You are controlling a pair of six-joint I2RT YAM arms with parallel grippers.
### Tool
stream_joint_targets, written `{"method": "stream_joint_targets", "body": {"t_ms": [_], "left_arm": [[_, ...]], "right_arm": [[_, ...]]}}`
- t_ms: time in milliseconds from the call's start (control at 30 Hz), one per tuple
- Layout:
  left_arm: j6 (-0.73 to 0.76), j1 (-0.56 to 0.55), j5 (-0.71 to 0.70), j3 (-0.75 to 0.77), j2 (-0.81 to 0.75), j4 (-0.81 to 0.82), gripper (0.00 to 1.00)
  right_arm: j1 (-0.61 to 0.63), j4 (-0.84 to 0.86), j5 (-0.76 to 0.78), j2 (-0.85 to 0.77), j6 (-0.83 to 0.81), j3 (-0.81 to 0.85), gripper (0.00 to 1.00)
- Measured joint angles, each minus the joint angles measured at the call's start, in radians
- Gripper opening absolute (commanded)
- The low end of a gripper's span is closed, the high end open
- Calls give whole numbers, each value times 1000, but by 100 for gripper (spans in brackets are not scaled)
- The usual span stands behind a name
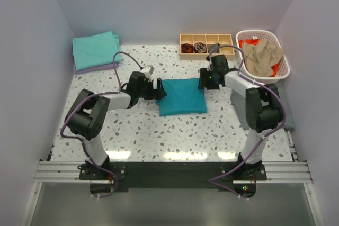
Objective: Fold and stack the t-shirts
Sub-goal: Neatly place the folded tshirt to the corner
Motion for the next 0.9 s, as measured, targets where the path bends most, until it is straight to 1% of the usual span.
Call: {"method": "stream_joint_targets", "body": {"t_ms": [267,433,567,667,700,833,900], "left_arm": [[-22,-14,49,-31,-1,57,100],[-35,-65,71,-45,-2,80,100],[-65,-109,99,-83,-3,149,99],[-98,-121,126,-109,-3,200,93],[-108,-123,132,-119,-3,217,87],[-131,-123,134,-140,-5,239,70],[-135,-123,124,-141,-11,219,57]], "right_arm": [[-6,5,-24,0,21,-12,55],[-10,5,-30,4,29,-12,55],[-10,5,-50,21,37,-13,55],[-10,10,-76,34,43,-24,55],[-10,11,-89,39,44,-29,55],[-11,19,-117,40,45,-33,54],[-12,24,-126,38,45,-40,54]]}}
